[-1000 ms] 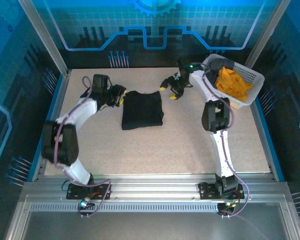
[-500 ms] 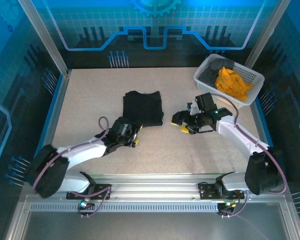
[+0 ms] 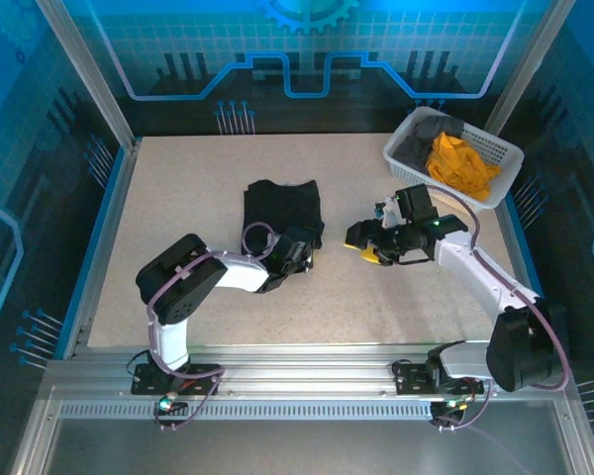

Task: Fold and stack the t-shirts

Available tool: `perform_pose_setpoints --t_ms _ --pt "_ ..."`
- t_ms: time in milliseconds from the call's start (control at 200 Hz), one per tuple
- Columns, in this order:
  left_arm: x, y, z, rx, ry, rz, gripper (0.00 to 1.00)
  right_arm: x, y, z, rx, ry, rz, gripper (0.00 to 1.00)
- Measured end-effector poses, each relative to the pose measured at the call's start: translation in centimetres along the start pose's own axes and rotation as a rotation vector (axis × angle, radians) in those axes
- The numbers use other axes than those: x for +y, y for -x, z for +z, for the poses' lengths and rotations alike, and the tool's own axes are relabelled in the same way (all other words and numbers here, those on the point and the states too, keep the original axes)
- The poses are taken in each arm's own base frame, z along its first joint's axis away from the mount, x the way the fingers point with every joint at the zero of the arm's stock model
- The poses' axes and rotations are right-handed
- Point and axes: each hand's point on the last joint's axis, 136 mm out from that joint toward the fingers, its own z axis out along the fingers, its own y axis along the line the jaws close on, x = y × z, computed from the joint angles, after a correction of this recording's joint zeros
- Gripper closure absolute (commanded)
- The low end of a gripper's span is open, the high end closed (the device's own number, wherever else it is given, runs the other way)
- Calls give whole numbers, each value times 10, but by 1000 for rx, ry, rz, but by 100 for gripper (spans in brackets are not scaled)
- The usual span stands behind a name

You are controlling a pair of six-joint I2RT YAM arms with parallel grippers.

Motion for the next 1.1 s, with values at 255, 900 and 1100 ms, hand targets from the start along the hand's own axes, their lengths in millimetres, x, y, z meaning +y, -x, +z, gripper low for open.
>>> perform_pose_setpoints --t_ms 255,900,1100 --pt "-19 50 14 -78 -43 -36 100 4 -1 -7 -14 13 -6 34" --pt "-138 390 11 -144 -130 162 100 1 28 12 -4 -29 68 35" --pt "-141 416 8 -102 -70 257 100 2 35 19 1 -35 78 35"
